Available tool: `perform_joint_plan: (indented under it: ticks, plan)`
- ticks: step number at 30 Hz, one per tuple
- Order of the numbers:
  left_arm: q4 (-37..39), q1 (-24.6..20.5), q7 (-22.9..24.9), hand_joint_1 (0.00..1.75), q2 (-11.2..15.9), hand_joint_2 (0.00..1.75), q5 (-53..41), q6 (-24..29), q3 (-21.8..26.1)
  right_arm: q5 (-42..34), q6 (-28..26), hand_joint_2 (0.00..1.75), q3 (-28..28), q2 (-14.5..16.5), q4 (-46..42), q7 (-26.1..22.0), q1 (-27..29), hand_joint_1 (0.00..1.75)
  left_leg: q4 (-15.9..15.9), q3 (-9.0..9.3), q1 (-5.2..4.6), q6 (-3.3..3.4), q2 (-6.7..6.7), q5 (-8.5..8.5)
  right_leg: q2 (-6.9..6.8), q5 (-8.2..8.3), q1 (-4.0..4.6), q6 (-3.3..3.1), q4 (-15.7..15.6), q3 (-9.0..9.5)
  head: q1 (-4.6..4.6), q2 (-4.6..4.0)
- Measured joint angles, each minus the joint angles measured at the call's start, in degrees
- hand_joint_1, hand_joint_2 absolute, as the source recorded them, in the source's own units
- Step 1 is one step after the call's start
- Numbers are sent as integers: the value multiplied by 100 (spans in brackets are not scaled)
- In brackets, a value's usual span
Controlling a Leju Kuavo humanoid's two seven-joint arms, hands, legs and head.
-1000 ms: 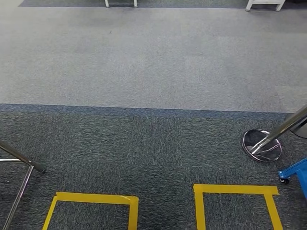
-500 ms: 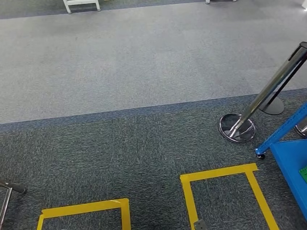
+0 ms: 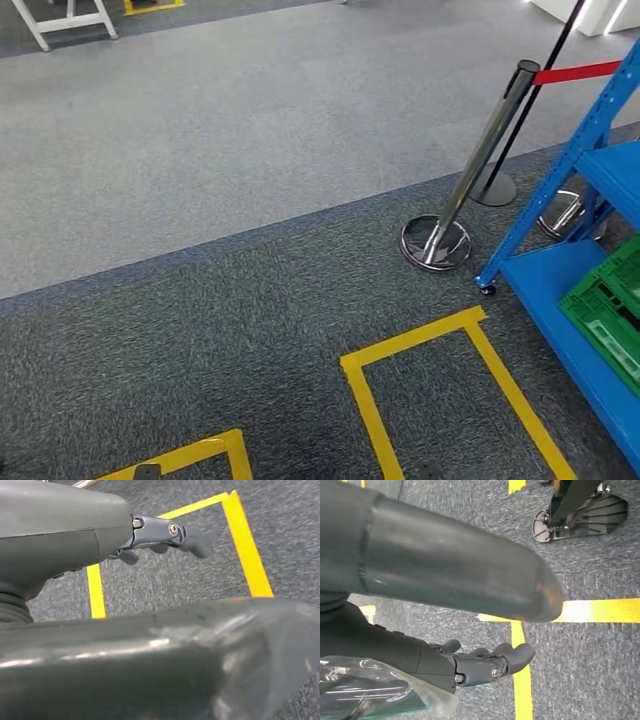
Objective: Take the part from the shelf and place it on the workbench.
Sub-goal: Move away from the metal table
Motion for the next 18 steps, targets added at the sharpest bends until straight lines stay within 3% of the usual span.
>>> perform_joint_plan:
  ticks: [1,3,5,7,8,9,11,13,14,16,18]
  plan:
    - [1,-15,4,0,-17,0,-3,4,-16,-1,-4,0,-11,-2,-1,-2,12,0,-44,9,9,2,61,14,17,5,-9,29,3,-39,2,0]
    - [3,-27,5,0,-54,0,-9,10,-43,-4,-14,0,-32,-4,-3,-2,31,0,-144,33,30,30,207,69,-219,-144,9,79,193,-180,27,0]
    - [7,-22,5,0,-72,0,-11,11,-55,-6,-19,0,-42,-5,-10,-4,16,0,-192,40,29,56,396,91,-572,-511,17,127,805,-484,59,0]
    - [12,-11,4,0,-74,0,-17,-2,-60,-14,-22,0,-54,-7,-17,-15,2,0,-188,31,21,63,590,86,-697,-778,-19,184,1448,-783,69,0]
    - [17,-10,5,0,-75,0,-38,-15,-67,-25,-28,0,-61,-7,-19,-28,7,0,-185,29,23,57,678,81,-727,-764,-44,213,1530,-803,69,0]
    - [23,-11,7,0,-78,0,-73,-29,-82,-37,-36,0,-70,-7,-19,-45,17,0,-176,28,30,45,757,74,-760,-653,-72,242,1395,-708,70,0]
    - [35,-10,24,0,-84,0,-165,-44,-132,-64,-58,0,-92,-5,-20,-90,27,0,-136,30,46,-8,891,39,-941,-334,-112,294,644,-266,72,0]
    - [43,-4,40,0,-78,0,-233,-50,-186,-81,-73,0,-115,25,-23,-108,10,0,-74,37,30,-89,989,-13,-1158,-194,-116,266,104,71,69,0]
    - [46,3,42,0,-70,0,-254,-56,-207,-87,-76,0,-122,38,-25,-101,4,0,-52,48,18,-127,1031,-32,-1208,-207,-105,224,35,115,64,0]
    - [49,18,45,0,-61,0,-292,-77,-246,-101,-79,0,-142,49,-26,-45,6,0,-42,86,28,-190,1114,-57,-1100,-207,-90,125,63,95,50,0]
    - [49,26,49,0,-50,0,-322,-121,-291,-122,-88,0,-169,57,-26,30,19,0,97,66,66,-257,960,-202,-981,-188,-94,48,51,98,32,0]
